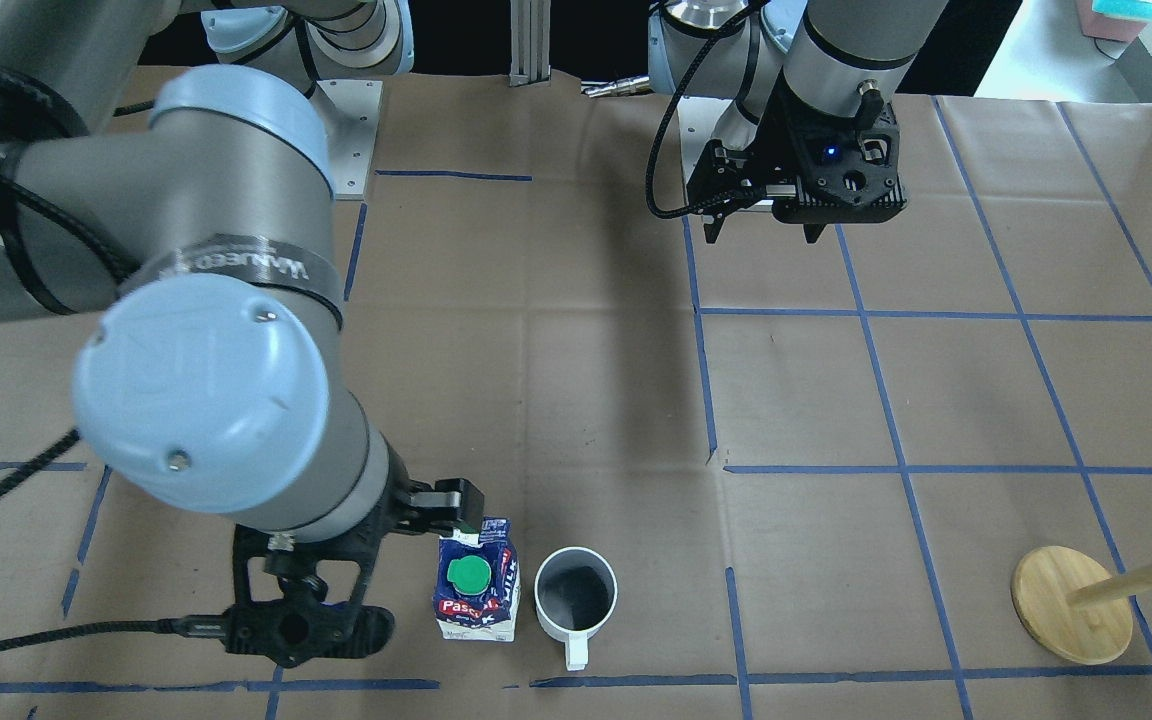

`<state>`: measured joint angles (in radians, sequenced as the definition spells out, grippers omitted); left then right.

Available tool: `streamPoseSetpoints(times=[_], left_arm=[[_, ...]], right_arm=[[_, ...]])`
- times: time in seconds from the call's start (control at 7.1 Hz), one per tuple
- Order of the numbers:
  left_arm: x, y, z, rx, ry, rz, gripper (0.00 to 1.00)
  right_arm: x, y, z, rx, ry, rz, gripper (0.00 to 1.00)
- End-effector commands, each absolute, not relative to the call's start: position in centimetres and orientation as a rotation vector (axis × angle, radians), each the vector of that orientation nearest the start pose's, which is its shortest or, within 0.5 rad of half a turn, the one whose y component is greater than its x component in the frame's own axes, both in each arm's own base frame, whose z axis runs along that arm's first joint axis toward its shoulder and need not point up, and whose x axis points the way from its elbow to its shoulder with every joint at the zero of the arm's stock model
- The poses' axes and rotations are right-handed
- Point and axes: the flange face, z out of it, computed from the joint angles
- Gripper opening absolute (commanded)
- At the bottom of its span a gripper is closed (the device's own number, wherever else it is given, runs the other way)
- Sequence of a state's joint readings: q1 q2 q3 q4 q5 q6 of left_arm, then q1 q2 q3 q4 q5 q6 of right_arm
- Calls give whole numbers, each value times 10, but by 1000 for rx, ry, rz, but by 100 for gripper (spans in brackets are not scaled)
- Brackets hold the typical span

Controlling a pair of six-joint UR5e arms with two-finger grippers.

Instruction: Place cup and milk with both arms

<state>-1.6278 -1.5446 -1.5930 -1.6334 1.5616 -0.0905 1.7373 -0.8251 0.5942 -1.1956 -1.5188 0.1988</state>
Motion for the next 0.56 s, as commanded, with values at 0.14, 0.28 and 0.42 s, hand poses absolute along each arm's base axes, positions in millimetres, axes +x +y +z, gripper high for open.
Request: streamPoseSetpoints(times=[0.14,0.28,0.42], left_arm=[[-161,-466,483,-53,3144,95,99],[-161,-466,483,-53,3144,95,99],[-161,-466,483,-53,3144,95,99]], right_arm=[[200,-688,492,-8,3085,455,91],[184,-682,497,-9,3072,509,87],[180,-675,506,-7,3071,517,85]])
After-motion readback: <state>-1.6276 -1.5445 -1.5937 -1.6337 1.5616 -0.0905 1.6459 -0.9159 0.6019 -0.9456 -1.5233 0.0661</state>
